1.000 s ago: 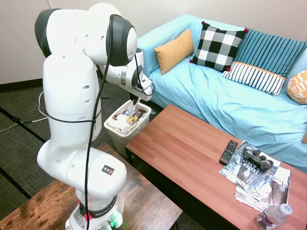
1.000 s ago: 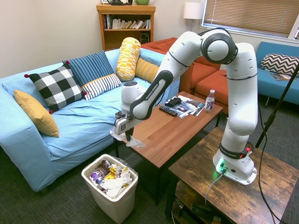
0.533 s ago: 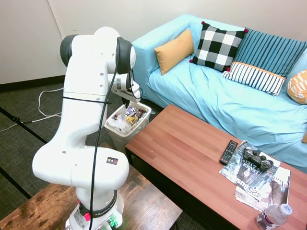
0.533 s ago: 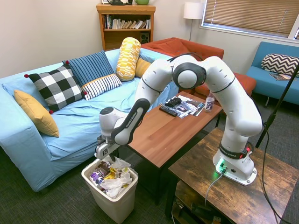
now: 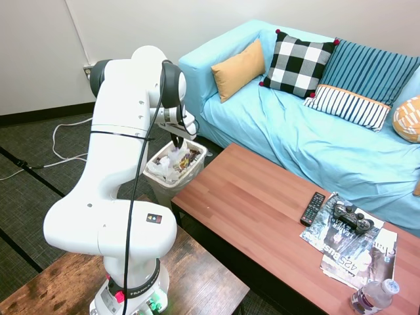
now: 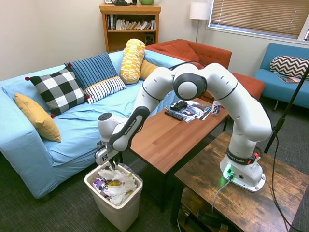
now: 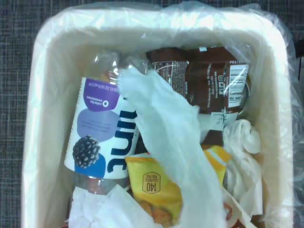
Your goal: Throw the tissue in the trash bin
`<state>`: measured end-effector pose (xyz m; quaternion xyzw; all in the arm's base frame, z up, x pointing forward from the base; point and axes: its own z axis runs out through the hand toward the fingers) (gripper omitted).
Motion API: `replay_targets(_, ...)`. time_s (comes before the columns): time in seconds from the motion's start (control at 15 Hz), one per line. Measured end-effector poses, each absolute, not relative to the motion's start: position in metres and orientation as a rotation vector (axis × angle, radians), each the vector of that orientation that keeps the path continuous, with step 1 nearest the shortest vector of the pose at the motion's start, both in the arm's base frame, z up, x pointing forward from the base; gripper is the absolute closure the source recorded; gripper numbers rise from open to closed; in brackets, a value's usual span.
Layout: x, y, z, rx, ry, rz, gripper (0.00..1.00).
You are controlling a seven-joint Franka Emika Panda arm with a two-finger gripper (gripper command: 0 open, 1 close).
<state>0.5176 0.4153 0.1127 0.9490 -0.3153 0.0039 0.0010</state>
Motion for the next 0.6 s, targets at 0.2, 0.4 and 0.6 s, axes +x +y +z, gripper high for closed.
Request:
replay_targets(0.2,0.524,0.408,0.116,2.973,-1.003,0.011,0.0)
replay_targets(0.4,0.526,0.402,0.12,2.963,-1.014,0.009,0.0)
replay_targets(0.6,0.525,0.399,0.128,2.959,-1.018,0.005,0.0)
